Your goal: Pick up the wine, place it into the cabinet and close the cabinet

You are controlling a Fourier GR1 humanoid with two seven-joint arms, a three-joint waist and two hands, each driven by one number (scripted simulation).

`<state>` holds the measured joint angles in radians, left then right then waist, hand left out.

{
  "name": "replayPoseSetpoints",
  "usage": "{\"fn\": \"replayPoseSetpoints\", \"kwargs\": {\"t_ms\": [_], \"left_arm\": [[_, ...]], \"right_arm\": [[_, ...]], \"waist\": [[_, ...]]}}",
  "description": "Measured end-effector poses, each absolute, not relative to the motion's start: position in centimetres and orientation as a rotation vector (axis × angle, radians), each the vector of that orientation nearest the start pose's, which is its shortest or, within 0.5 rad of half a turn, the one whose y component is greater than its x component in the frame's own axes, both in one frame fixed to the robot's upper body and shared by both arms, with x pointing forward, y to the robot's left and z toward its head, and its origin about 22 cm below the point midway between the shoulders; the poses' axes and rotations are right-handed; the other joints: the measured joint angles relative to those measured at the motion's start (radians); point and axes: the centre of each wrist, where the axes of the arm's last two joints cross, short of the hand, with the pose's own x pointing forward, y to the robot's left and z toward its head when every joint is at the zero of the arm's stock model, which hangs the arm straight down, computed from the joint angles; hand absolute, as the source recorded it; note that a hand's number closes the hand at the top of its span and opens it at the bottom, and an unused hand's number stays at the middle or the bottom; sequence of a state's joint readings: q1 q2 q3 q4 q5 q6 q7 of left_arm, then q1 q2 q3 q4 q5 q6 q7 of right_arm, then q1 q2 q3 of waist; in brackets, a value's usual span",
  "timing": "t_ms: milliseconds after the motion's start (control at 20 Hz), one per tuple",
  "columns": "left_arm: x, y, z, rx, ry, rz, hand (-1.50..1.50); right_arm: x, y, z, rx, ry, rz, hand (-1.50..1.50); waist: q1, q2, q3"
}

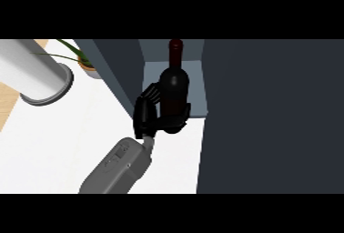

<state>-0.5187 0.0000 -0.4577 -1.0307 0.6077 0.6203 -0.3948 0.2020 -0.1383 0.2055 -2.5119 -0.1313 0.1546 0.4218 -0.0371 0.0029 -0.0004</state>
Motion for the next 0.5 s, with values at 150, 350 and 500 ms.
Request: {"fn": "replayPoseSetpoints", "kwargs": {"t_ms": [150,350,500], "left_arm": [[31.9,8.1,-1.2,-0.096,-1.640,0.259,1.50],[32.8,8.3,-1.8,-0.113,-1.617,0.296,1.50],[33.6,8.3,-1.8,-0.102,-1.610,0.307,1.50]], "right_arm": [[12.5,-21.8,17.1,0.254,-1.865,0.337,-1.50],[12.5,-21.5,17.1,0.272,-1.863,0.340,-1.50],[12.4,-21.8,17.1,0.259,-1.861,0.341,-1.50]], "waist": [[-0.002,0.000,0.000],[-0.004,0.001,0.000],[-0.006,0.001,0.000]]}}
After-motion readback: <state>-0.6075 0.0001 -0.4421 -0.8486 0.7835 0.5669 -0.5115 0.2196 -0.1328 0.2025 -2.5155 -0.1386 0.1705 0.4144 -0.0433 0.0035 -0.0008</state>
